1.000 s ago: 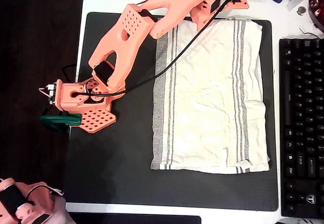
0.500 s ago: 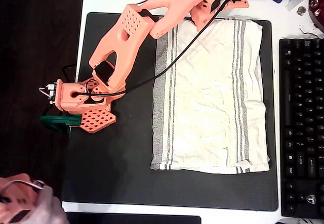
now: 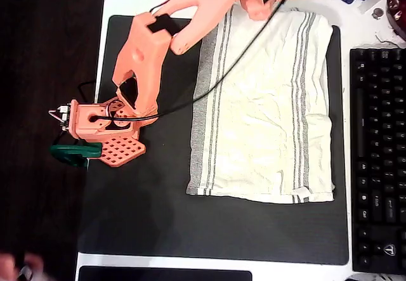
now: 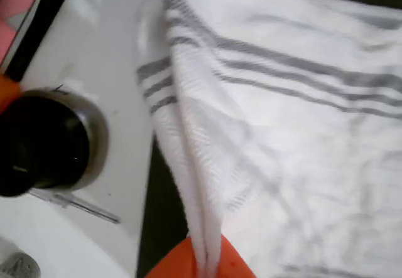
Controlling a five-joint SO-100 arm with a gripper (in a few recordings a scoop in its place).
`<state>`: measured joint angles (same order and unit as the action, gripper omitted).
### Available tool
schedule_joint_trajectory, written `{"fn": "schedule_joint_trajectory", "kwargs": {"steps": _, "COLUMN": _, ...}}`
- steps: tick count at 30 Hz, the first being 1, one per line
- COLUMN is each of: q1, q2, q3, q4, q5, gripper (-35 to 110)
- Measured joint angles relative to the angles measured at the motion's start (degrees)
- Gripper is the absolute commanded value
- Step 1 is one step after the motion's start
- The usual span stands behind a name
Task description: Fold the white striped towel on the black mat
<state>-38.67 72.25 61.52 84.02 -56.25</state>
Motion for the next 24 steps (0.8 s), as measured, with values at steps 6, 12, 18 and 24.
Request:
{"fn": "schedule_joint_trajectory", "kwargs": {"steps": 6, "q1": 10.6, "q2": 15.9, "q3": 13.2, "q4": 0.5, "q5": -3.2, "gripper": 0}}
{"fn": "schedule_joint_trajectory", "kwargs": {"steps": 12, "q1": 23.1, "q2": 27.2, "q3": 23.4, "q4": -1.7, "q5": -9.1, "gripper": 0}}
{"fn": "schedule_joint_trajectory", "kwargs": {"steps": 18, "q1": 37.4, "q2": 36.3, "q3": 33.6, "q4": -6.1, "q5": -14.0, "gripper": 0}}
{"fn": "schedule_joint_trajectory", "kwargs": {"steps": 24, "q1": 52.1, "q2": 40.1, "q3": 47.3, "q4": -19.0, "q5": -22.7, "gripper": 0}}
